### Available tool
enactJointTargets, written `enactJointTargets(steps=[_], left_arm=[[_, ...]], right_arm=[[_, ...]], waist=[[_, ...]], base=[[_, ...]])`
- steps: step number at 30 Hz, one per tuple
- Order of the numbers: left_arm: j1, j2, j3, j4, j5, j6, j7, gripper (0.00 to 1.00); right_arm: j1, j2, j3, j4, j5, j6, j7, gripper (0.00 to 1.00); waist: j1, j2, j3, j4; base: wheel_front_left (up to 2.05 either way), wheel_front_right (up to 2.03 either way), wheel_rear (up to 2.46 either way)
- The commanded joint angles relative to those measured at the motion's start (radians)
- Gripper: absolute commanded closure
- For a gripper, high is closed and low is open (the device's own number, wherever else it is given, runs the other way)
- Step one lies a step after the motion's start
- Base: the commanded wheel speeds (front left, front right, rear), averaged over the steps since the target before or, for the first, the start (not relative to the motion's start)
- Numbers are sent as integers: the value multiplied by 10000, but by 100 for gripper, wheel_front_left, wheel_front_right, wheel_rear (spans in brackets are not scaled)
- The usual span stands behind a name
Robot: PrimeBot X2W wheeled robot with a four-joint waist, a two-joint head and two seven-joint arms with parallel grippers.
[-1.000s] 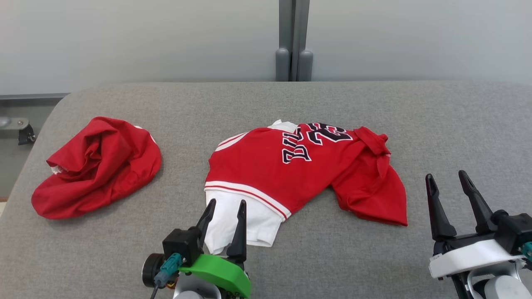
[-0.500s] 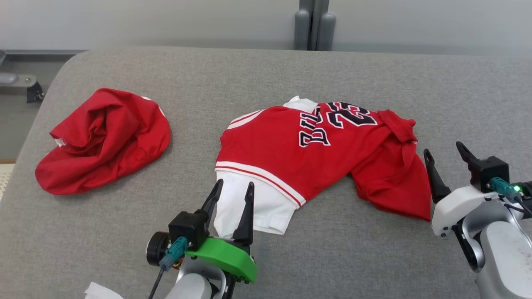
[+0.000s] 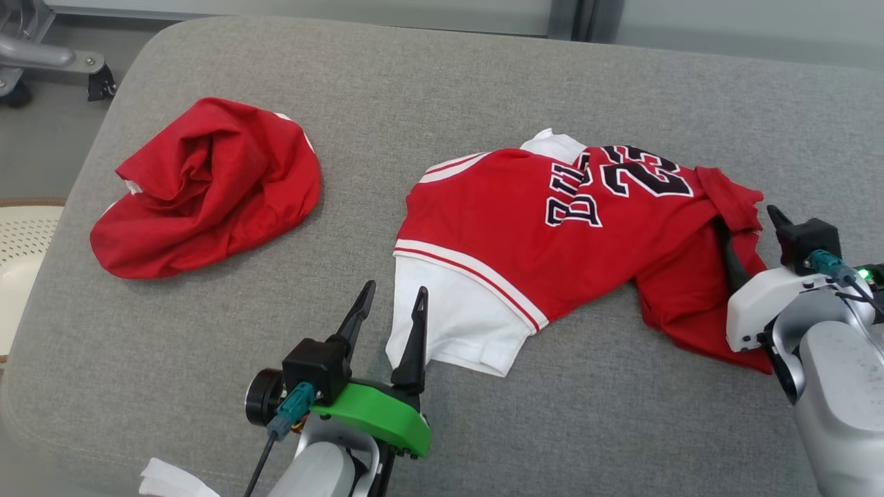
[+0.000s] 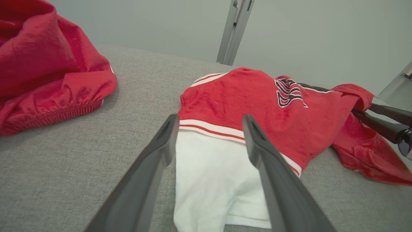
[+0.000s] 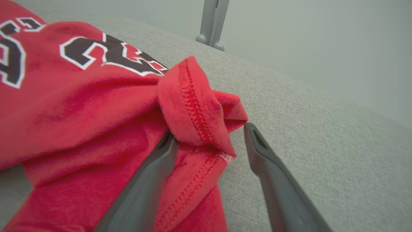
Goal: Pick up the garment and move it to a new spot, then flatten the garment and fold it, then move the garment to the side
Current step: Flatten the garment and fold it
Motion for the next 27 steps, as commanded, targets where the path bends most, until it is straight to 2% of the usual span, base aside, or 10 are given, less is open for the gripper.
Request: enactJointTargets(steps=[1, 9, 15, 22, 27], left_arm=[[-150, 37, -14, -48, -50, 51, 0, 0], [-146, 37, 81, 44, -91, 85, 1, 0], [-194, 37, 12, 39, -102, 54, 1, 0], [-215, 40, -3, 24, -94, 78, 1, 0], [-167, 38, 61, 131, -2, 1, 1, 0]], right_arm=[[-203, -59, -229, 214, -132, -18, -117, 0], [-458, 251, -1483, 1069, -435, -18, -495, 0], [-566, 482, -1998, 1452, -262, -18, -640, 0], [-748, 730, -1892, 1666, 15, -16, -732, 0], [-885, 680, -1593, 1958, 381, -16, -743, 0]], waist=[[0, 0, 121, 91], [0, 0, 31, -124], [0, 0, -70, -353], [0, 0, 22, -412], [0, 0, 25, -387]], base=[[0, 0, 0], [0, 0, 0], [0, 0, 0], [0, 0, 0], [0, 0, 0]])
